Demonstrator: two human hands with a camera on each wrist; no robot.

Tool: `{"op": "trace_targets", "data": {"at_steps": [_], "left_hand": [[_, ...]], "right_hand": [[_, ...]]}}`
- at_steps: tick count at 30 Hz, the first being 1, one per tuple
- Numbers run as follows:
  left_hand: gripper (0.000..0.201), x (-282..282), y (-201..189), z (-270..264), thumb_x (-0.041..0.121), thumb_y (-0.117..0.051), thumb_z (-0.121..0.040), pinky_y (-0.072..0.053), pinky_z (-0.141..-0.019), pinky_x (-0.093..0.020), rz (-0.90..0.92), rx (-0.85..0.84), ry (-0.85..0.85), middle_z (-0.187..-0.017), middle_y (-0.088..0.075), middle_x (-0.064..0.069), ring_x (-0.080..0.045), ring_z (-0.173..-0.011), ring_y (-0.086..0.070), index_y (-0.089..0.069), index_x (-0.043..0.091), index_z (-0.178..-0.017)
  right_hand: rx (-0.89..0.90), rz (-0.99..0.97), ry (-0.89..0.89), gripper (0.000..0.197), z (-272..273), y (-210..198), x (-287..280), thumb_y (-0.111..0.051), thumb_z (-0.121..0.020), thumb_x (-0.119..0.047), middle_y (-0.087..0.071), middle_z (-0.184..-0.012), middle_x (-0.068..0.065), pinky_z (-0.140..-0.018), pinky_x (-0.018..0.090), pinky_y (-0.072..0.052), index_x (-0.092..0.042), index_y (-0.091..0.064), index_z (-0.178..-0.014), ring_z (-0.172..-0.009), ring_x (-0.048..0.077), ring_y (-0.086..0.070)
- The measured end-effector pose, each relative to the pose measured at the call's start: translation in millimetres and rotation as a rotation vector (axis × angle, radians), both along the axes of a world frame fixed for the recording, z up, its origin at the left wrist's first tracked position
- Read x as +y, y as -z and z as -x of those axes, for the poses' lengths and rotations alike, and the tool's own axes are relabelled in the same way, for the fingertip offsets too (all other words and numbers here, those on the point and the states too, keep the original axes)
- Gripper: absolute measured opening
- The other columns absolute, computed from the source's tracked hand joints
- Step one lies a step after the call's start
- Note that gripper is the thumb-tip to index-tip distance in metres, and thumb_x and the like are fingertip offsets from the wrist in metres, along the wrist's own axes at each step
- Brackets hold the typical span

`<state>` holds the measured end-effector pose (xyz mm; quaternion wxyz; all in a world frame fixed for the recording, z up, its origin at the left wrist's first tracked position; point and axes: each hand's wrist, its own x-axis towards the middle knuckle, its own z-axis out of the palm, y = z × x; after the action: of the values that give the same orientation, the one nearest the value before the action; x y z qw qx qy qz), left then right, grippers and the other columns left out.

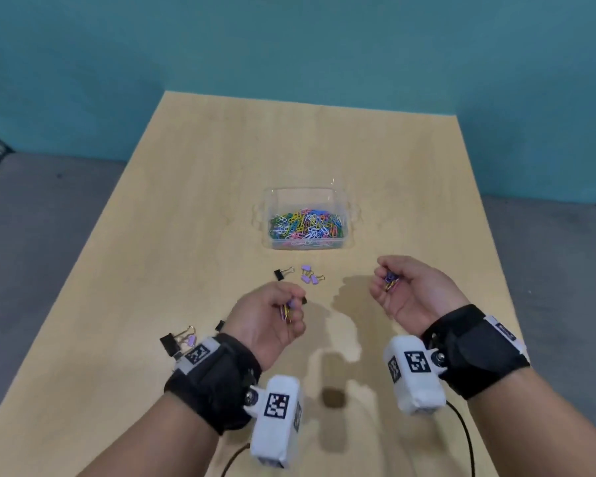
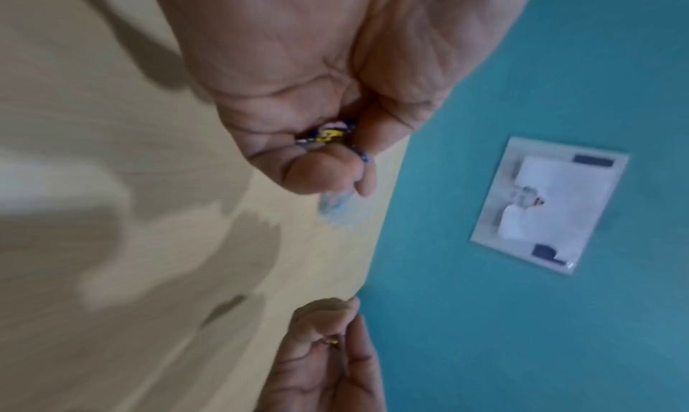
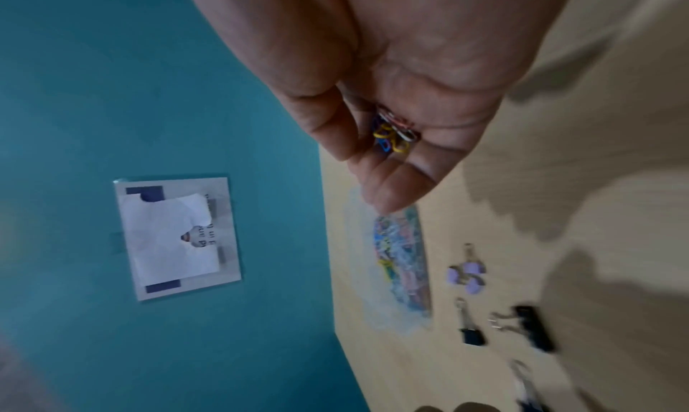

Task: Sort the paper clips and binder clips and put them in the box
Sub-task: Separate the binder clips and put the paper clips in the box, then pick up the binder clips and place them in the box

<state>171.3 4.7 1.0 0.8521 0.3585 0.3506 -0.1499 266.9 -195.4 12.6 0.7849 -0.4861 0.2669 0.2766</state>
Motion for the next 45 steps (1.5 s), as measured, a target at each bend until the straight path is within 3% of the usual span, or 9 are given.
{"op": "trace_targets", "data": {"at_steps": [7,12,14,16,19,24,28,39,45], "left_hand": [[0.013,27.9,-29.2,-103.5,0.007,-0.051,-0.093,-0.057,-0.064,-0.032,-0.365,0.01,-0.151,-0.084,-0.053,-0.014,-0.024,-0.067,-0.054,-0.056,-0.001,-0.102],[0.068,30.8,-24.5,-138.8,0.063,-0.055,-0.079,-0.046,-0.097,-0.041,-0.443,-0.023,0.144,-0.13,-0.051,-0.004,-0.024,-0.115,-0.053,-0.048,0.021,-0.133],[0.086,38.7,-22.7,-139.0,0.077,-0.05,-0.065,-0.043,-0.101,-0.045,-0.484,0.018,0.202,-0.128,-0.046,0.004,-0.02,-0.113,-0.046,-0.045,0.028,-0.136],[0.091,51.4,-20.8,-134.3,0.081,-0.045,-0.064,-0.038,-0.104,-0.045,-0.569,0.022,0.187,-0.125,-0.049,0.001,-0.021,-0.105,-0.044,-0.045,0.027,-0.137],[0.079,74.6,-15.7,-114.2,0.075,-0.044,-0.074,-0.032,-0.108,-0.047,-0.65,-0.015,0.127,-0.129,-0.052,0.002,-0.023,-0.115,-0.048,-0.048,0.024,-0.134],[0.034,98.5,8.4,-70.7,0.04,-0.061,-0.085,-0.047,-0.093,-0.04,-1.043,-0.073,0.243,-0.114,-0.064,-0.006,-0.026,-0.104,-0.059,-0.063,0.017,-0.11],[0.04,100.7,26.3,-43.5,0.036,-0.059,-0.086,-0.045,-0.085,-0.03,-1.362,-0.017,0.588,-0.119,-0.061,-0.001,-0.019,-0.103,-0.058,-0.058,0.018,-0.122],[0.028,43.2,44.3,-63.8,0.026,-0.056,-0.088,-0.043,-0.076,-0.038,-1.818,-0.295,1.08,-0.115,-0.048,-0.01,-0.03,-0.102,-0.049,-0.052,0.014,-0.113],[0.028,38.0,52.5,-73.9,0.004,-0.05,-0.08,-0.037,-0.068,-0.034,-1.817,-0.288,1.062,-0.107,-0.051,-0.012,-0.03,-0.093,-0.049,-0.049,0.012,-0.107]], "right_hand": [[-0.068,0.11,-0.077,0.01,-69.8,-20.1,77.1,-0.053,-0.092,-0.002,-0.053,-0.077,0.014,-0.06,0.035,-0.06,0.004,-0.055,-0.1,-0.067,0.026,-0.059],[-0.081,0.198,-0.303,0.029,-75.2,-42.1,109.9,-0.053,-0.096,-0.037,-0.058,-0.096,0.009,-0.077,0.039,-0.052,-0.01,-0.051,-0.108,-0.073,0.018,-0.061],[-0.081,0.257,-0.368,0.035,-73.3,-48.0,108.9,-0.048,-0.095,-0.048,-0.053,-0.109,0.0,-0.076,0.04,-0.051,-0.017,-0.049,-0.11,-0.099,0.015,-0.044],[-0.177,0.398,-0.366,0.044,-73.8,-43.2,101.8,-0.05,-0.094,-0.051,-0.055,-0.113,0.005,-0.08,0.043,-0.05,-0.018,-0.052,-0.122,-0.088,0.023,-0.055],[-0.463,0.678,-0.393,0.042,-65.4,-24.3,84.1,-0.058,-0.089,-0.041,-0.057,-0.112,-0.001,-0.099,0.043,-0.045,-0.018,-0.057,-0.123,-0.103,0.017,-0.053],[-0.953,1.205,-0.96,0.027,-24.3,17.7,57.0,-0.054,-0.09,-0.025,-0.062,-0.11,0.002,-0.086,0.035,-0.047,-0.019,-0.059,-0.116,-0.095,0.021,-0.056],[-1.098,1.394,-1.315,0.032,-3.4,43.3,63.4,-0.047,-0.089,-0.019,-0.054,-0.112,0.004,-0.085,0.039,-0.045,-0.019,-0.051,-0.121,-0.108,0.027,-0.048],[-1.068,1.437,-1.257,0.023,-0.1,61.0,92.8,-0.046,-0.084,-0.002,-0.053,-0.102,0.008,-0.068,0.035,-0.034,-0.02,-0.036,-0.093,-0.097,0.029,-0.045],[-0.476,0.887,-0.554,0.019,-6.1,60.1,72.7,-0.059,-0.078,-0.01,-0.064,-0.083,0.009,-0.066,0.038,-0.055,-0.02,-0.052,-0.093,-0.067,0.024,-0.063]]}}
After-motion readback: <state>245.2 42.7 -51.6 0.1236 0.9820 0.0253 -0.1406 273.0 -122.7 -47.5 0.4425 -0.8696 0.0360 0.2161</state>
